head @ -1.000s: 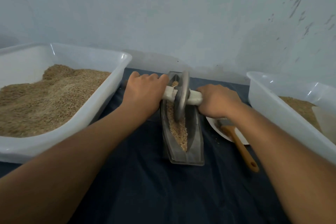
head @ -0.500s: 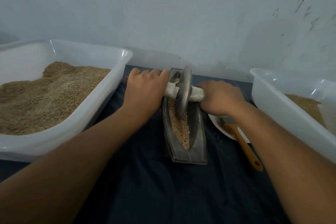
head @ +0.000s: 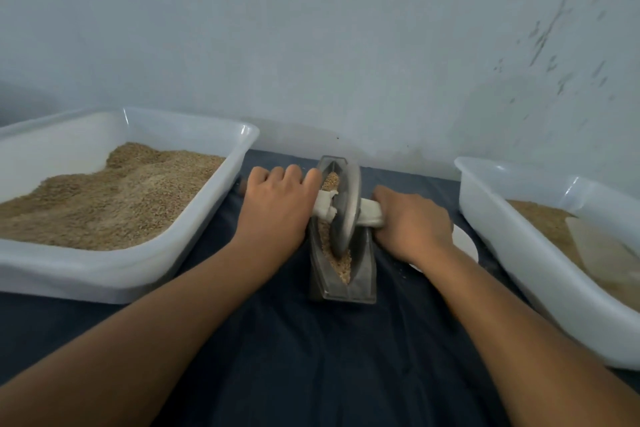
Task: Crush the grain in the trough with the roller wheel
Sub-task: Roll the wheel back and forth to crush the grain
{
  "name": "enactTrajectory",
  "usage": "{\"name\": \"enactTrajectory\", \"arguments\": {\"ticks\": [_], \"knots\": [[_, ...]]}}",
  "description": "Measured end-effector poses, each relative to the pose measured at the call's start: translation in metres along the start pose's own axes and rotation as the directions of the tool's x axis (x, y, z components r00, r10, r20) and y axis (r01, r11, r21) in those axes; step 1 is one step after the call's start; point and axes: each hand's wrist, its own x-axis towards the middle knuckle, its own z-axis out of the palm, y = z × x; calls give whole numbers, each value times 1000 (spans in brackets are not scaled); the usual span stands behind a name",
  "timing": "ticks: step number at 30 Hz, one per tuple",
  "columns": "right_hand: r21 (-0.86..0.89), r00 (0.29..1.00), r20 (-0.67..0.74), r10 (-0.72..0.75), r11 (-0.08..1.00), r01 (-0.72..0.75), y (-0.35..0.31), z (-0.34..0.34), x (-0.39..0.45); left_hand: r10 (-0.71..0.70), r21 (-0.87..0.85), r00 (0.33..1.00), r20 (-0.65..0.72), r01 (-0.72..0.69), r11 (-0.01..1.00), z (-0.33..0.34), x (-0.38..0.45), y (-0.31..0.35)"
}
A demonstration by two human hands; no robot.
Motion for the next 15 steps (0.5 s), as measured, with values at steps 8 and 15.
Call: {"name": "enactTrajectory", "arguments": {"ticks": [8, 15], "knots": [[7, 997, -76, 28, 1000, -28, -5, -3, -22, 11, 15, 999, 51, -12, 1000, -16, -7, 5], [-50, 990, -142, 20, 998, -27, -5, -2, -27, 17, 4, 999, 33, -18, 1000, -14, -10, 4]]}}
